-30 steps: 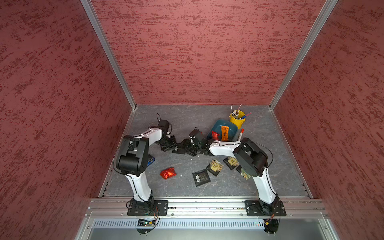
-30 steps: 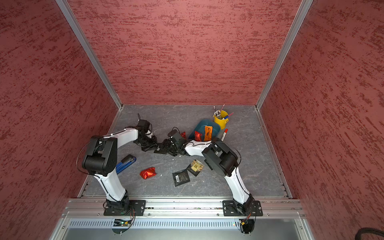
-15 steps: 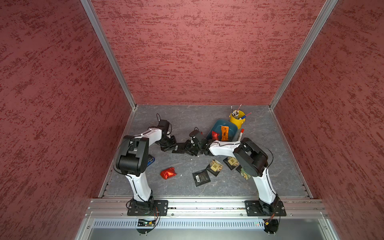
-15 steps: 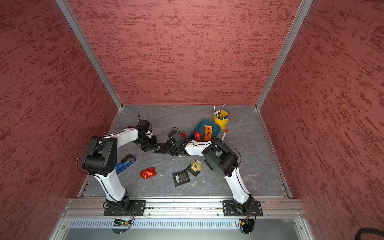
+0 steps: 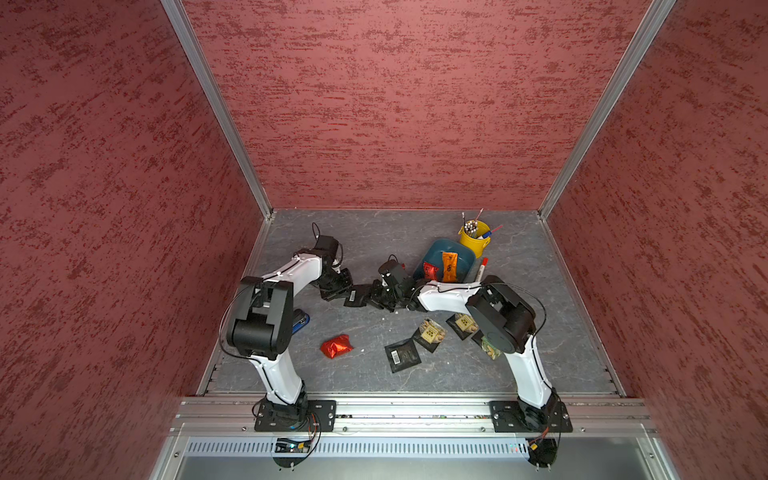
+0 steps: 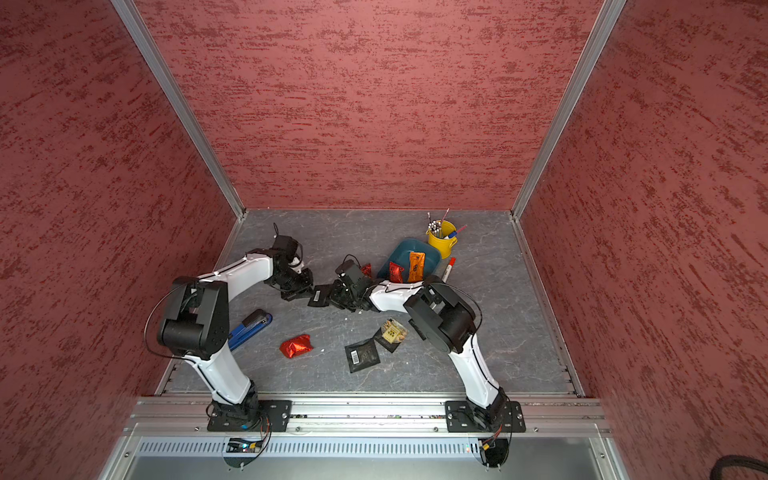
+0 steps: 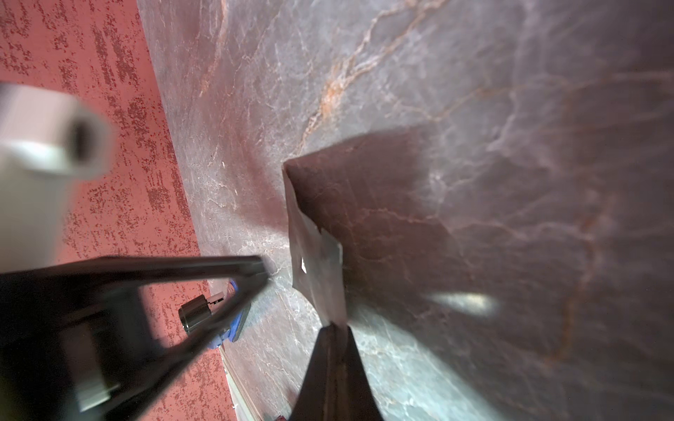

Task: Put the tea bags into the storage box
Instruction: Pick up the tea bag from the center of the board, then place the tea bag in the storage box.

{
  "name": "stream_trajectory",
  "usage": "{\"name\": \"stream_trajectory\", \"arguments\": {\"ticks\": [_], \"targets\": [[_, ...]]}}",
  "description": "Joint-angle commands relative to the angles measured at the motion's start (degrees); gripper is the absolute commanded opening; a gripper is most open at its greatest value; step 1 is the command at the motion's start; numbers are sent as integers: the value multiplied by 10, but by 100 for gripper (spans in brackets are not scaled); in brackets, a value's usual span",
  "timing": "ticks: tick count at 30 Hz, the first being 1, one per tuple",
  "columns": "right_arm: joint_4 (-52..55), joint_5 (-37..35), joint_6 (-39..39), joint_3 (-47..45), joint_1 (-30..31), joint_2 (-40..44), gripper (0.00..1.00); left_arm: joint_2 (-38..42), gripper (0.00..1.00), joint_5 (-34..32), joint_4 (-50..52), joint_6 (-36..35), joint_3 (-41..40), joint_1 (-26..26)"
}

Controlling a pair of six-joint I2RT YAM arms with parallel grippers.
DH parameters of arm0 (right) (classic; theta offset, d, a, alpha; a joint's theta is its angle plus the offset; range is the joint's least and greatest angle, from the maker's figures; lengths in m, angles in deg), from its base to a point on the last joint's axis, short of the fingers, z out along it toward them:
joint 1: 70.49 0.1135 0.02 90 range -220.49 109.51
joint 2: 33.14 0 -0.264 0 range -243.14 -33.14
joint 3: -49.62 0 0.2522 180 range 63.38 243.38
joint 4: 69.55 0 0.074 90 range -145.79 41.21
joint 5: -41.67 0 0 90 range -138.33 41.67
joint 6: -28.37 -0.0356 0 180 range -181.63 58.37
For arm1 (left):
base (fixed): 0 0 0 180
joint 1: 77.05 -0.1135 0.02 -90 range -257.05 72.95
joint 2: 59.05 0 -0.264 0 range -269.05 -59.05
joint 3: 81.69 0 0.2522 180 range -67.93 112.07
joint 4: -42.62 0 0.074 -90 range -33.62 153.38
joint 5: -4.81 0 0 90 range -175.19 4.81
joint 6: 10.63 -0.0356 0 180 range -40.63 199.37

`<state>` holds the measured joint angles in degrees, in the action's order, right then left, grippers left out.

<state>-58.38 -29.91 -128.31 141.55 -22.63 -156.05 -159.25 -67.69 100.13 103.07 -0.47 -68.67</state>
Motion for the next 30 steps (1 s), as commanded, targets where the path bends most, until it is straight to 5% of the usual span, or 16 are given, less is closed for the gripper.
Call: {"name": "stream_trajectory", "arguments": {"ticks": [1,8,12,16,22,30], "targets": [[34,-19,31,5,0,66,0,47,0,-2,46,-10,46,2],[115,-80,81,-54,-23,209,0,121,6,-26,110,-12,39,4],[155,-118,101,-96,-46,284,0,167,22,-35,129,-4,-1,7],[186,-156,113,-135,-80,341,0,216,55,-47,146,11,-45,12],[150,-128,115,-186,-156,356,0,266,76,-81,196,23,-78,31],[112,-75,137,-206,-226,329,0,304,87,-118,243,73,-122,65]]}}
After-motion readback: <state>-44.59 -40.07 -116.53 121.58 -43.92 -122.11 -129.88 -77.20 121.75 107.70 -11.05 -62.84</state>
